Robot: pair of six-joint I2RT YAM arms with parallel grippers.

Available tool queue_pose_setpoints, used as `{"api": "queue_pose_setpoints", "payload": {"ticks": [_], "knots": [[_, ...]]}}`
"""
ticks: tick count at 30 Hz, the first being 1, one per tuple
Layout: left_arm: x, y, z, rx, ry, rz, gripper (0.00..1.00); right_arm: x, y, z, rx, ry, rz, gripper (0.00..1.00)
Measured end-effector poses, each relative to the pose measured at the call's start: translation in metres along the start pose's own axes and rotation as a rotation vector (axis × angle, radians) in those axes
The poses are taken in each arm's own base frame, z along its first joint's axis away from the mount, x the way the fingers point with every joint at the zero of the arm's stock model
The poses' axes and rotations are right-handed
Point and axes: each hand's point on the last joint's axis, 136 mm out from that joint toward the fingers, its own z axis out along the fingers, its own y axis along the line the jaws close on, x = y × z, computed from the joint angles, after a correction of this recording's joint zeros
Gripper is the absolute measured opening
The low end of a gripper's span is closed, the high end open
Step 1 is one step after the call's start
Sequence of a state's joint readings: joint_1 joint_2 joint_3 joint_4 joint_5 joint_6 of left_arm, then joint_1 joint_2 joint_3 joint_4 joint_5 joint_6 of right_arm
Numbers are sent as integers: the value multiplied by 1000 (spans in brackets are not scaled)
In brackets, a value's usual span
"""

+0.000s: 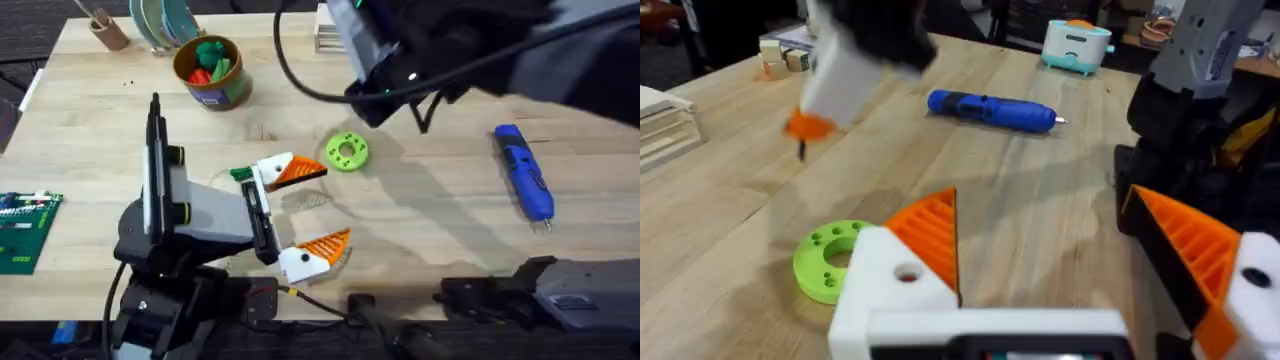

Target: Pick up the gripper from the table and insert it into the empty holder that is missing its gripper. Then pick up a screw, insert it into the mounting hole, and use the screwdriver to tighten it. Finally, clean up the table by picking up the vegetable and placing it into the bucket.

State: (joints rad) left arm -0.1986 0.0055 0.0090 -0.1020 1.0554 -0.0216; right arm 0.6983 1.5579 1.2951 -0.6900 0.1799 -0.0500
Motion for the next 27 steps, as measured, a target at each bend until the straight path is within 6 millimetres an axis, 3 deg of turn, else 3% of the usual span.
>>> {"api": "queue_pose_setpoints", "payload": {"ticks": [8, 16, 21, 27], "knots": [[0, 0, 0, 0, 0, 0, 993, -32, -7, -68, -14, -173, -34, 9], [0, 0, 0, 0, 0, 0, 993, -52, 10, -116, -147, -226, -79, 9], [0, 0, 0, 0, 0, 0, 993, -57, 28, -136, -226, -249, -125, 8], [0, 0, 0, 0, 0, 0, 993, -57, 66, -145, -304, -242, -213, 8]]}}
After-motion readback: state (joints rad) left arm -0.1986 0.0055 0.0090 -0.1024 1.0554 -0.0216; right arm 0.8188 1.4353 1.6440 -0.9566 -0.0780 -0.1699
